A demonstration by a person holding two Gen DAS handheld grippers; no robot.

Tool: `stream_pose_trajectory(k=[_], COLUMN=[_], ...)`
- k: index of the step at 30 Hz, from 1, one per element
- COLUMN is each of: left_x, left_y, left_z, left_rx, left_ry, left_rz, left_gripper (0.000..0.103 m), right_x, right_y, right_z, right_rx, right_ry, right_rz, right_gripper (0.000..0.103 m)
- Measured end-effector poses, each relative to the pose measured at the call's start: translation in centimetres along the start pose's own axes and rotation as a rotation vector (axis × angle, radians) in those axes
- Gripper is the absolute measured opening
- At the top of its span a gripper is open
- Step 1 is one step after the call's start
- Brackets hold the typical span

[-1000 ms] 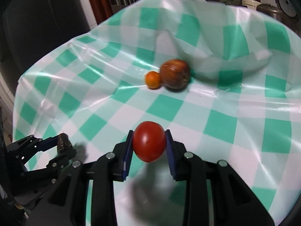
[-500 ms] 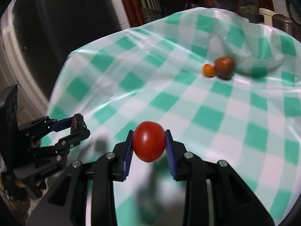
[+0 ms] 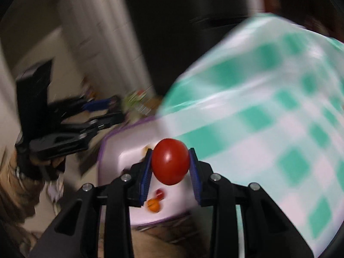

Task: Organize fruits
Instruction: 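Carry the mangosteen and tomato over the white box with both tools, then open both tools to drop the mangosteen and tomato into the box, then grasp the large brown fruit with the right tool while the left tool grasps an orange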

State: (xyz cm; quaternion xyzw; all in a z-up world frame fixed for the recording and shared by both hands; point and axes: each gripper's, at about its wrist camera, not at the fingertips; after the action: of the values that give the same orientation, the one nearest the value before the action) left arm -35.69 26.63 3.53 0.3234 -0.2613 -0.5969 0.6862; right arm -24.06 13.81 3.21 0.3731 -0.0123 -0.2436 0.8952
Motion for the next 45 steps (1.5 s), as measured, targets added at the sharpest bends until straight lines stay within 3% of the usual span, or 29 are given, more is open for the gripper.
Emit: stream_pose_trajectory(k=[2,7,11,14,19,26,27,29,33,36,39,40,41,42,45], left_x=[-1.8,-5.9,-8.8,-10.2,-11.5,-11.4,-11.4,-11.5,-12.1,-11.9,-11.2,-10.8,-10.0,-9.3,-5.5], left_y=[-2.6,-9.2,-12.3,-13.3,-14.7,-15.2,-15.2,-15.3,-14.8,-13.4,-10.0,-8.6,-6.3,-4.9,1.2], left_z=[-0.9,-7.8,-13.7,-16.6,-19.6,-20.3,-20.3,-20.1,-19.5,-17.0,-12.2,-10.4,-7.6,-5.6,0.8], left_rx=[-0.071,-0.371,-0.613,-0.723,-0.841,-0.891,-0.892,-0.894,-0.838,-0.749,-0.557,-0.487,-0.372,-0.291,-0.020], left_ry=[-0.001,0.011,0.024,0.038,0.068,0.071,0.071,0.072,0.056,0.054,0.062,0.069,0.083,0.099,0.125], left_rz=[0.050,0.154,0.236,0.249,0.219,0.201,0.201,0.205,0.247,0.269,0.263,0.252,0.230,0.206,0.102], left_gripper=[0.038,0.038,0.038,0.038,0.038,0.038,0.039,0.039,0.067,0.070,0.074,0.075,0.078,0.088,0.092], right_x=[-3.5,-7.8,-10.5,-12.1,-14.0,-14.7,-14.8,-15.1,-15.5,-16.2,-15.9,-15.2,-14.1,-13.5,-9.2], right_y=[-0.9,-3.5,-5.9,-7.9,-10.2,-10.1,-10.0,-9.8,-8.8,-7.2,-4.1,-2.5,-0.9,-0.1,2.4], right_z=[-3.9,-14.9,-21.1,-24.2,-27.6,-27.7,-27.5,-27.0,-24.3,-19.7,-13.6,-10.5,-7.2,-4.9,3.9], right_rx=[-0.101,-0.390,-0.549,-0.641,-0.754,-0.775,-0.770,-0.750,-0.686,-0.575,-0.432,-0.346,-0.259,-0.200,0.026], right_ry=[0.033,0.056,0.031,0.019,-0.034,-0.048,-0.052,-0.057,-0.040,-0.017,0.030,0.042,0.053,0.056,-0.009], right_rz=[0.094,0.226,0.362,0.450,0.568,0.576,0.578,0.574,0.546,0.549,0.514,0.498,0.478,0.459,0.359], right_gripper=[0.033,0.033,0.033,0.033,0.033,0.036,0.039,0.066,0.074,0.075,0.076,0.079,0.083,0.085,0.097])
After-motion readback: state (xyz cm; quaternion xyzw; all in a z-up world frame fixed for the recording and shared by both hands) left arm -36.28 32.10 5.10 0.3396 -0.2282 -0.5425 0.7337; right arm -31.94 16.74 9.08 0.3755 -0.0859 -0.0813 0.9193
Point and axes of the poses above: each gripper's, at about its wrist camera, not at the fingertips, and z roughly against the way its jaws point, x to its right, y to its top, and after that the axes turned 1 degree about x, right-handed
